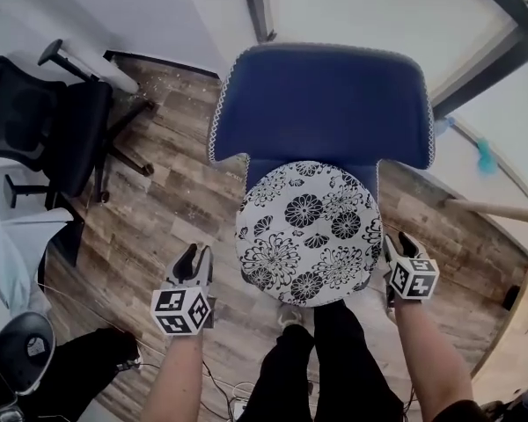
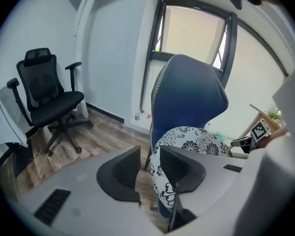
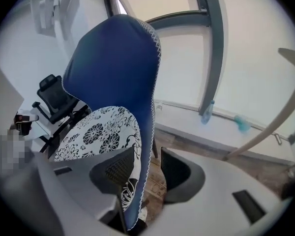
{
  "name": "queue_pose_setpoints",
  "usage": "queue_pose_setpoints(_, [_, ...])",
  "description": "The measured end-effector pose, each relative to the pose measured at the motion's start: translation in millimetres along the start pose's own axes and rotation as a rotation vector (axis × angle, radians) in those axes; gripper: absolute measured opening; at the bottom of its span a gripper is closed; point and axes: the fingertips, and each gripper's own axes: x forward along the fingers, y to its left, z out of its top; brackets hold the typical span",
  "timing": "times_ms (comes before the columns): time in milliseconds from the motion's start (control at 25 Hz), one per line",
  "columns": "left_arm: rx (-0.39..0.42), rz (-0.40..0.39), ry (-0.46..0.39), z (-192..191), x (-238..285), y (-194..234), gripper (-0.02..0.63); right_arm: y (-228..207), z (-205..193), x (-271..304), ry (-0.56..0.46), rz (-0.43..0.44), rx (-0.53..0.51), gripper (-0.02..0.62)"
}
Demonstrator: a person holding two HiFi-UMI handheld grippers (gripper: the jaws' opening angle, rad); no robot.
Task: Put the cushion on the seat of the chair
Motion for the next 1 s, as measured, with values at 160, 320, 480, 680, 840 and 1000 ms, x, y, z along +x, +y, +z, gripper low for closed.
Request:
queue_pose_setpoints(160, [0.008,0.012,-0.027,33,-29,0,0.12,23,31,-32,-0.068,0.023,-0.048,0.172])
queue_pose_setpoints(320, [-0.001,-0.016,-0.061,66,-61,-23,0.091,49,58,-85,-0.133,0.05,-0.093,0.172])
queue_pose_setpoints(480, [0.001,-0.051,-0.118,110,-89,-45,0.075,58,98,-139,-0.234,0.066,-0.08,0.156])
queue_pose_setpoints(680, [0.076,-0.05,-0.166,142,-129,-68,0.026,71,148,-206,-0.382,0.135,-0.082,0.073])
queue_pose_setpoints(840, [0.139,-0.057,-0.205,158,-164,-85,0.005,95,182,-263,-0.495,0.178,-0.141,0.054])
queue_pose_setpoints(1000, [0.171,-0.072,-0.275,194,-189,-107,0.004,117,215,-312,-0.575,0.232,-0.219,0.047])
